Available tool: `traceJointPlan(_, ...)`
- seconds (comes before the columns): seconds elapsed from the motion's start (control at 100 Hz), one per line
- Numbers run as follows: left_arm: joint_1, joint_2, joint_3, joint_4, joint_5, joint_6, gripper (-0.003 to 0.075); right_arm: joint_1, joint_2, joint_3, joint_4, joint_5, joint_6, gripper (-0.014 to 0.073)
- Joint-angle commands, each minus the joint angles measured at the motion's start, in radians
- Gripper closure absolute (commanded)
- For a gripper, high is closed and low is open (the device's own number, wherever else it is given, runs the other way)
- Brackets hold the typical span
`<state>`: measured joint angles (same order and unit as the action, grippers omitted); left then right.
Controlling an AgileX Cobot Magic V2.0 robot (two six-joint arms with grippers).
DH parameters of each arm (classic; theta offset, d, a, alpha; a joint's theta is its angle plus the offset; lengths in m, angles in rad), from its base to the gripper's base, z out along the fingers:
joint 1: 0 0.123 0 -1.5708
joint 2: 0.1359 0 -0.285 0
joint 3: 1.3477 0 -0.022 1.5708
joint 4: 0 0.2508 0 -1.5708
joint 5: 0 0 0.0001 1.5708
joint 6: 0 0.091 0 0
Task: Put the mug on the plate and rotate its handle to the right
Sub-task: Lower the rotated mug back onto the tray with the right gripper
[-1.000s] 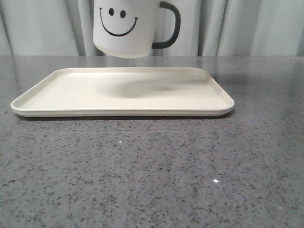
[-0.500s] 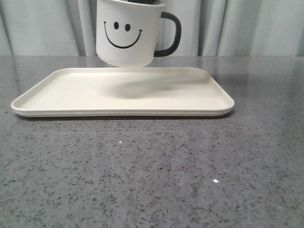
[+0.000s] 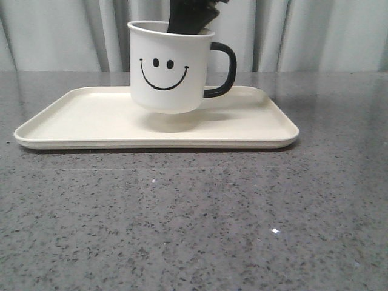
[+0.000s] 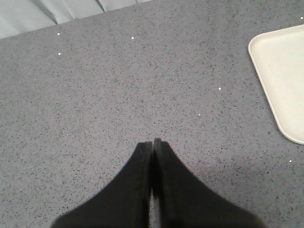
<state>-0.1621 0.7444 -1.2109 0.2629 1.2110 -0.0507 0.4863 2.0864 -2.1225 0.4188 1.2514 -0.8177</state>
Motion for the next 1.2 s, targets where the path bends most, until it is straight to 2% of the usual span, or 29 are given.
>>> traceJointPlan(0.0,0.001,0.002,-0.022,0.01,-0.063,-0.011,0.074,0.002,-0.043,-0.021,0.025,0.085,-0.014,0.0704)
traceJointPlan(0.91,0.001,0.002,-0.022,0.01,-0.058,-0.011,0.074,0.002,-0.016,-0.021,0.025,0.085,-0.013,0.0697)
traceJointPlan(0.98,0.001,0.002,-0.022,0.01,-0.058,-0.011,0.074,0.002,-0.016,-0.021,0.025,0.085,-0.013,0.0675)
traceJointPlan(1.19,0.001,0.002,-0.022,0.01,-0.058,-0.011,0.074,0.002,-0.016,-0.021,0.025,0.085,-0.013,0.0537)
